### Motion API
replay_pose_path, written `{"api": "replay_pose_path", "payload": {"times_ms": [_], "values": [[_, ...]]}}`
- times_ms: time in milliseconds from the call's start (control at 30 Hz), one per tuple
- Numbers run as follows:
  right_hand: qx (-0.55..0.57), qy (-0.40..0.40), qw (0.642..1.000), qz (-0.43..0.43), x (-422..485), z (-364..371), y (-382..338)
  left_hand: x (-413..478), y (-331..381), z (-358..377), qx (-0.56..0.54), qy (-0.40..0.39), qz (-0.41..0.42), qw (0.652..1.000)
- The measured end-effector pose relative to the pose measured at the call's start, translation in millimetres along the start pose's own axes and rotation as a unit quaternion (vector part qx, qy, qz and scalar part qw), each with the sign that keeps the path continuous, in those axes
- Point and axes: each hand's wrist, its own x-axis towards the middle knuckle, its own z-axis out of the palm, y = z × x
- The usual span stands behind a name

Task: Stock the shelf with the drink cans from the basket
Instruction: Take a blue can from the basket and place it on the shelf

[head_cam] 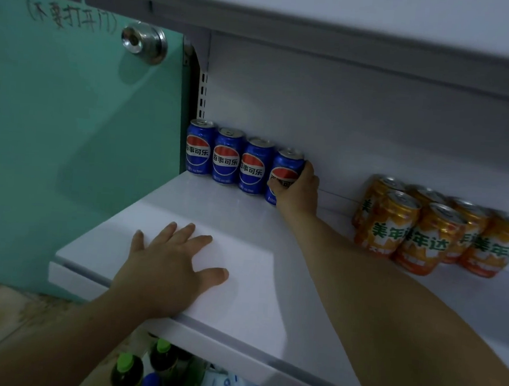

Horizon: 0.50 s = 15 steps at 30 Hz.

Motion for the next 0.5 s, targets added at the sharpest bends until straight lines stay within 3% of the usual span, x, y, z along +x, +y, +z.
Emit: {"api": "replay_pose_path", "payload": {"times_ms": [167,333,500], "values": [[-0.023,0.002,0.999,0.027,3.5,2.2,-4.3,-1.3,-1.0,0.9,-0.005,0.002,0.002,1.0],[-0.034,-0.074,0.992,0.098,2.5,-18.8,-15.7,0.0,0.6,-0.6,-0.008,-0.014,-0.003,1.0],[-0.203,-0.189,0.959,0.063,-41.6,-68.3,-17.5,1.5,3.0,-6.5,-0.003,-0.039,-0.005,0.999]]}}
